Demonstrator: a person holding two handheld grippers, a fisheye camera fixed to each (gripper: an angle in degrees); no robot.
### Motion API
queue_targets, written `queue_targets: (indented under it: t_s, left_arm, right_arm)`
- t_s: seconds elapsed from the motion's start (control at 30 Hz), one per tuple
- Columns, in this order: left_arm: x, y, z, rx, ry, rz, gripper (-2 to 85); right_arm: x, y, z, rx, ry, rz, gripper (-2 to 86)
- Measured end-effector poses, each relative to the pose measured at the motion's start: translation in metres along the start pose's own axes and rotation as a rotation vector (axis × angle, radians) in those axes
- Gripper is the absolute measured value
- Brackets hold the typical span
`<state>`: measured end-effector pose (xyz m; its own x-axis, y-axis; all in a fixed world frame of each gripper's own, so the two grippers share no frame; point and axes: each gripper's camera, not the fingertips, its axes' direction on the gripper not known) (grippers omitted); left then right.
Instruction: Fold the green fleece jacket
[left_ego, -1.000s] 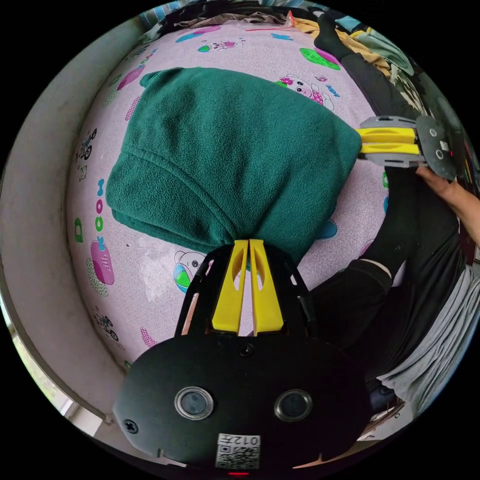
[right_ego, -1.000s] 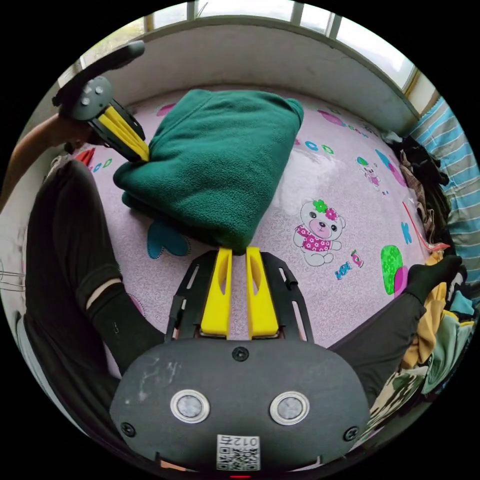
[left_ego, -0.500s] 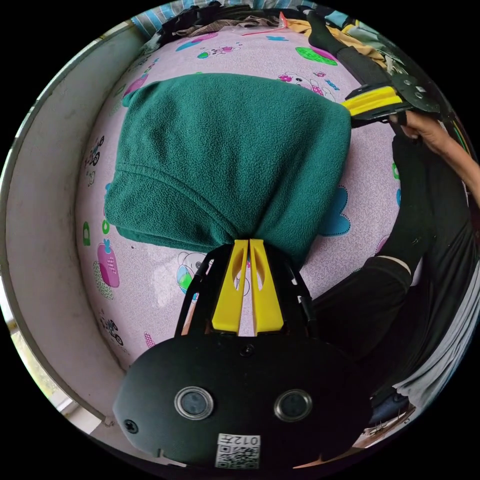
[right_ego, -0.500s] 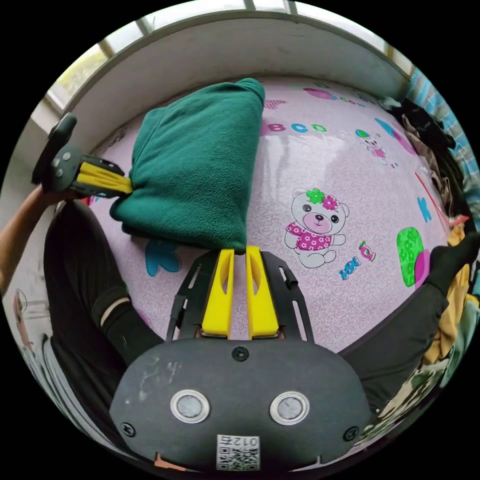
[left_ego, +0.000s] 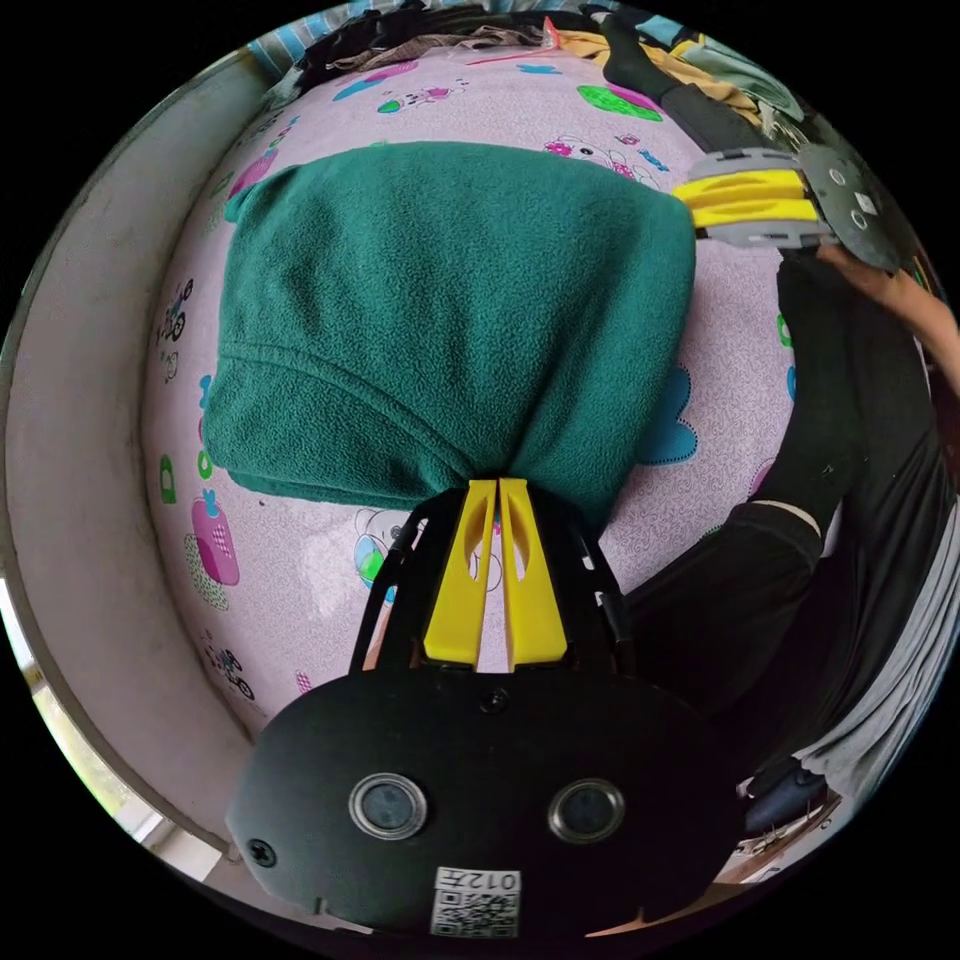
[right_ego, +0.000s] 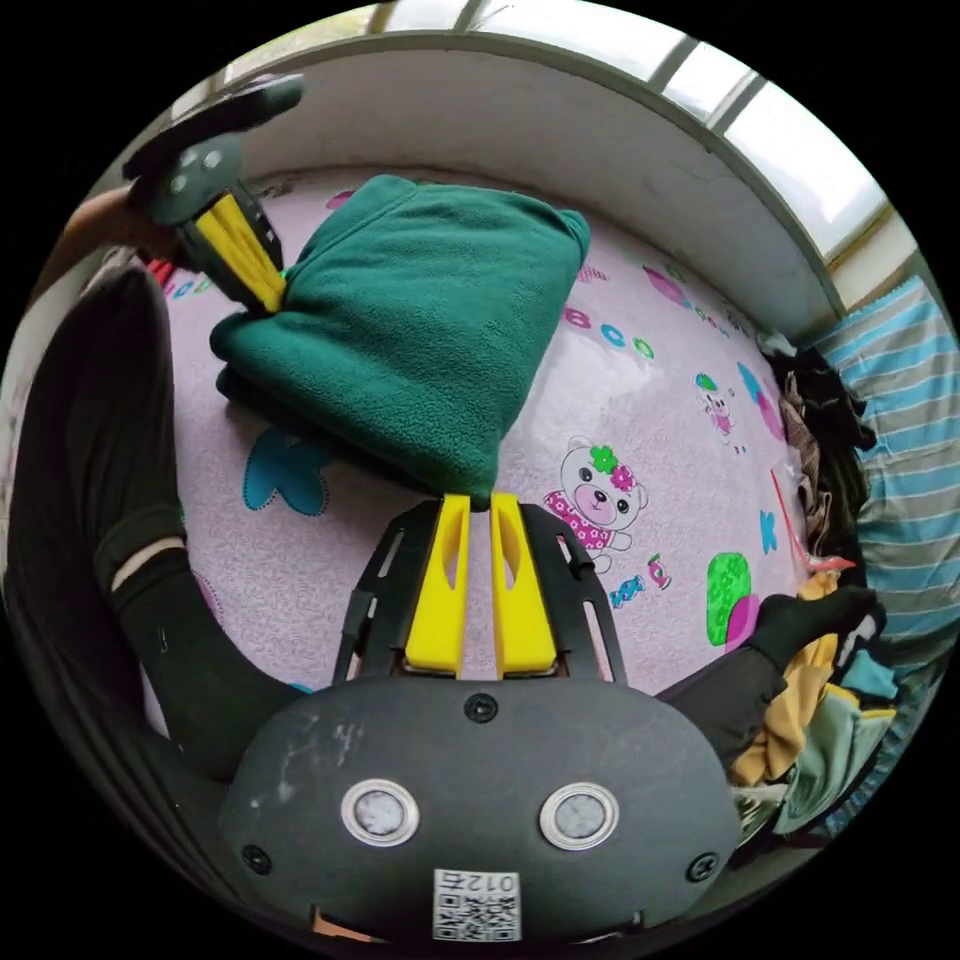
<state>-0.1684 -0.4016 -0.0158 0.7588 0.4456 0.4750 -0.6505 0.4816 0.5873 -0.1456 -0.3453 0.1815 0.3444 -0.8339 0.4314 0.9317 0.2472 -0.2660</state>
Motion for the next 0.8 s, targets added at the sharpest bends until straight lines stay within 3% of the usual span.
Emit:
queue_targets:
  t_s: [0.27,0.5,0.67,0.8]
  left_arm:
    - [0.013,-0.007,0.007,0.000,-0.033,0.012,-0.1]
    - [0.016,-0.015,0.011,-0.024,-0.024,0.031,-0.2]
    - [0.014,-0.017,0.013,-0.024,0.008,0.032,-0.2]
    - [0.018,-0.020,0.013,-0.031,0.001,0.033,-0.2]
  right_arm:
    - [0.121,-0.003,0.030,-0.066,-0.365,0.477,1.4]
    - [0.202,0.036,0.024,-0.072,-0.744,0.742,4.3]
    - [0.234,0.072,0.037,0.015,-1.038,1.004,13.4]
    - [0.238,0.068,0.051,0.025,-1.067,1.042,17.5]
